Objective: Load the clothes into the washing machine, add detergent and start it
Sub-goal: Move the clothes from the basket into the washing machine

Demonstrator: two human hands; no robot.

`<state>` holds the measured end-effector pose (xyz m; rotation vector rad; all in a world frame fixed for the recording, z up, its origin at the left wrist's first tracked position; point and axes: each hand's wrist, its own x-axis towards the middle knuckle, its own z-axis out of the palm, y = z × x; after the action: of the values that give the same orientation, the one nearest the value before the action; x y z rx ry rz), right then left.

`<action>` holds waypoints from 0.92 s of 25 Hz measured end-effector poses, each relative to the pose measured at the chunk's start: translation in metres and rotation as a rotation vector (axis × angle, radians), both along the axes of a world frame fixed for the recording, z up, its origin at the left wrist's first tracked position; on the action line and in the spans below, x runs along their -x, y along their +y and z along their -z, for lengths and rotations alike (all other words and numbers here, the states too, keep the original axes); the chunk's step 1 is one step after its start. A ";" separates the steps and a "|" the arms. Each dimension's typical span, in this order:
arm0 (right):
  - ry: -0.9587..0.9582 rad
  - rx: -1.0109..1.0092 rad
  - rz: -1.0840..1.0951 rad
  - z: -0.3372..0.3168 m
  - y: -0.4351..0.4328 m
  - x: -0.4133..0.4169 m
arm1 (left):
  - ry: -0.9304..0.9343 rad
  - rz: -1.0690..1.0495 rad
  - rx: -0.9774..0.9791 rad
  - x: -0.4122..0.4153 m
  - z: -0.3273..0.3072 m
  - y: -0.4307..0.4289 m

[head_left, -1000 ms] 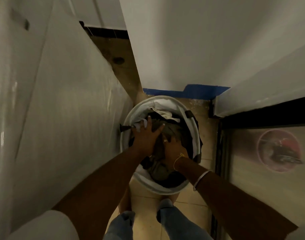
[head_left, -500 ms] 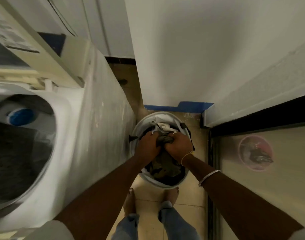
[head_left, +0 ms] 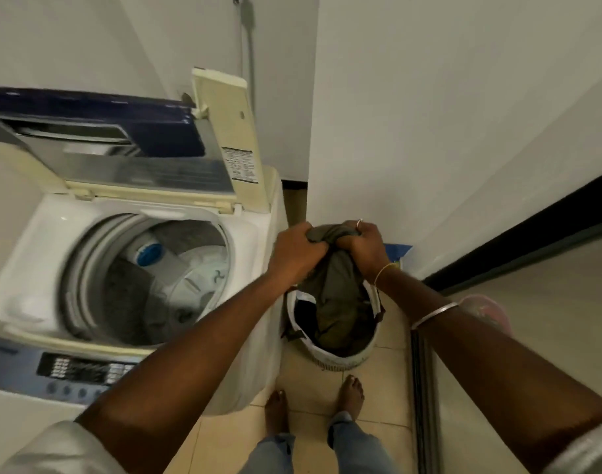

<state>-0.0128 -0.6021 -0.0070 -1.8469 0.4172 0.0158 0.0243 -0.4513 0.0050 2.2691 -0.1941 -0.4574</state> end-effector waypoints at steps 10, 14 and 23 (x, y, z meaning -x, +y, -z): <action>-0.070 -0.395 -0.251 -0.136 0.244 -0.077 | -0.199 -0.490 0.243 -0.029 -0.141 0.237; -0.028 -0.193 -0.291 -0.102 0.309 -0.088 | -0.162 -0.555 0.122 -0.033 -0.104 0.302; 0.169 0.298 -0.523 -0.011 0.304 -0.091 | 0.019 -0.499 -0.078 -0.019 -0.006 0.324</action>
<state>0.0784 -0.2978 0.0045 -2.2131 0.0398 0.4918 0.0431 -0.1273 0.0111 2.2814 0.3993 -0.2226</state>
